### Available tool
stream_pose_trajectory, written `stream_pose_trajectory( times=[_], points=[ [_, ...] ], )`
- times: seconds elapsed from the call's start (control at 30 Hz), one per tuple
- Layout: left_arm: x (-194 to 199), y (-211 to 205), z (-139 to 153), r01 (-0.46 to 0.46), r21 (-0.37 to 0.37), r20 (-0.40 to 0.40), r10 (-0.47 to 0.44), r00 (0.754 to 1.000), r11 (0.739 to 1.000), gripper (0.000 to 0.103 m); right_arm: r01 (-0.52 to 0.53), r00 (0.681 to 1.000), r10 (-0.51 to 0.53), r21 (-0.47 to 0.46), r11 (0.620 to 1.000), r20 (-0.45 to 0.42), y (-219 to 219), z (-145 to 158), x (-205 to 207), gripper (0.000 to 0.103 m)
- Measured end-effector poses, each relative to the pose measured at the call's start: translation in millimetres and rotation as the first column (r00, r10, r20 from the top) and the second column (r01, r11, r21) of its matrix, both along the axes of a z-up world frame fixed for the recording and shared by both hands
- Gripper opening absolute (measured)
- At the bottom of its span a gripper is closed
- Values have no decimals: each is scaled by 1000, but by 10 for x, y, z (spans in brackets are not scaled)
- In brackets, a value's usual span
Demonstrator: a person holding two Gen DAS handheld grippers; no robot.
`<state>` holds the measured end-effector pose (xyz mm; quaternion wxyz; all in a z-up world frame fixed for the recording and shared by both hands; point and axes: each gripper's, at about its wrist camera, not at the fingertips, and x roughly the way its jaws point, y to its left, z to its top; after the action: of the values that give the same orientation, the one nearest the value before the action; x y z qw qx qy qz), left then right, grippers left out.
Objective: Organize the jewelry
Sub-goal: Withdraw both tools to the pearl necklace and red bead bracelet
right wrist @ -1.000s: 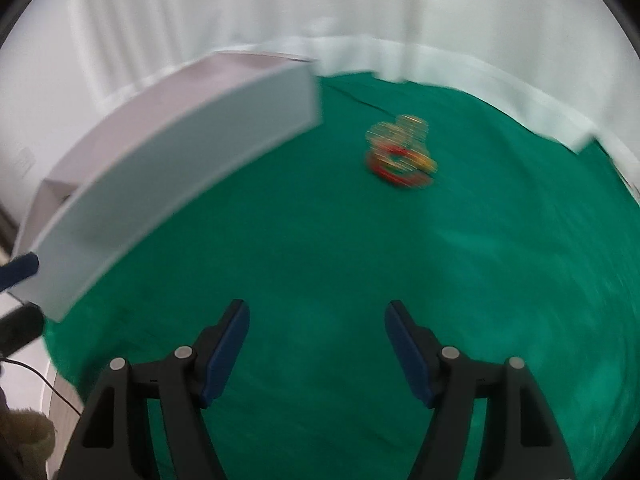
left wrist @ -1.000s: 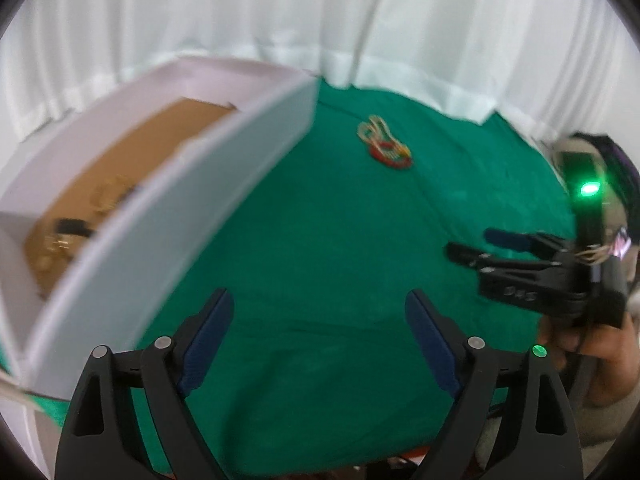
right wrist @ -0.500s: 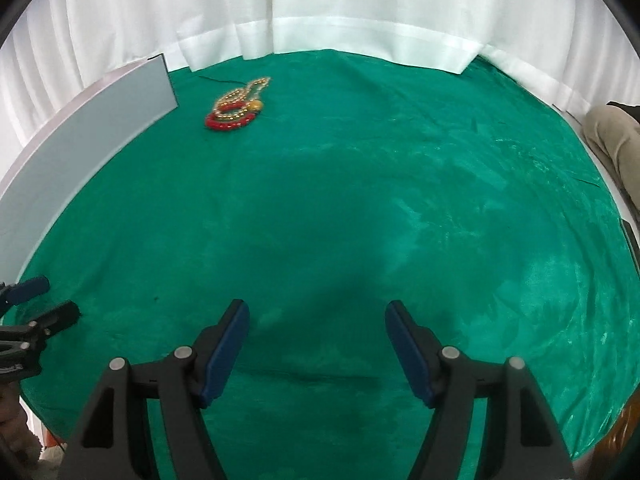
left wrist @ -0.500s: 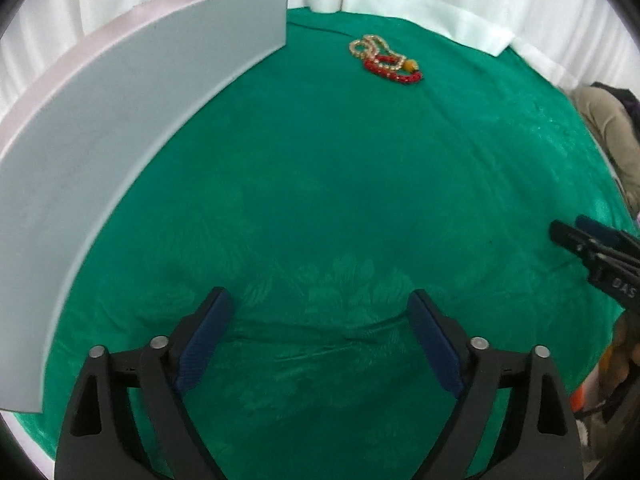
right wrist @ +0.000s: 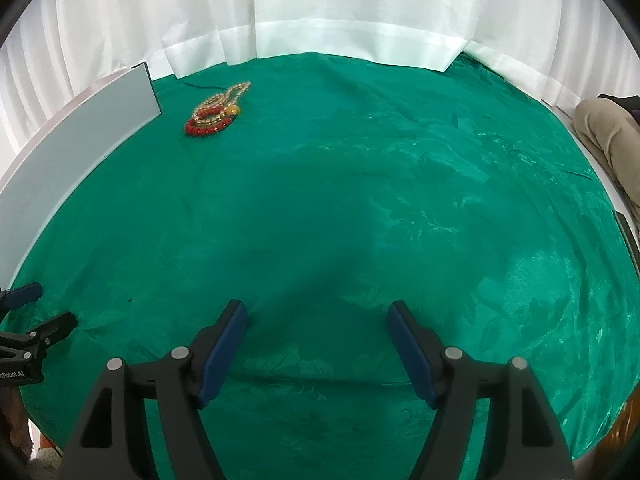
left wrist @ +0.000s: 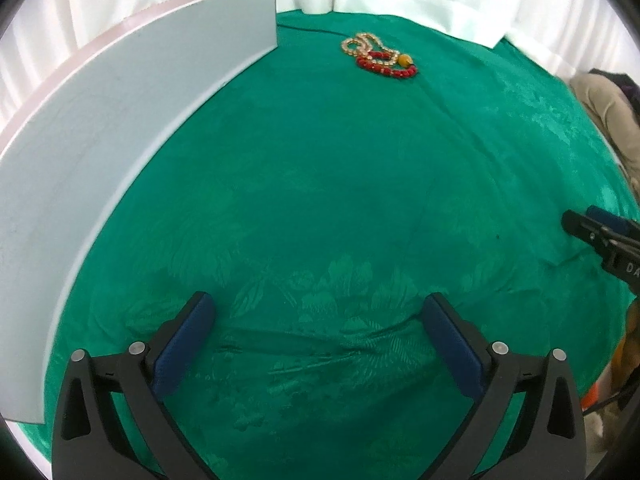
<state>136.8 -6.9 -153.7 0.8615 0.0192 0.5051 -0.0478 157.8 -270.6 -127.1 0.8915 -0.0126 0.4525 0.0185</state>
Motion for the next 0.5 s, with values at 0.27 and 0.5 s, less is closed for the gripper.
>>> stream_pose_trajectory(
  times=[0.27,0.5],
  points=[
    [132,3,151,23,-39,-35,-24,999,999,102,0,1000,-1,44,999,18,-92,62,-66,74],
    [857,-221,784,83,-128,57,-76,995,988,102,33,996,-36,46,998,78,-282,192,-167,75]
  ],
)
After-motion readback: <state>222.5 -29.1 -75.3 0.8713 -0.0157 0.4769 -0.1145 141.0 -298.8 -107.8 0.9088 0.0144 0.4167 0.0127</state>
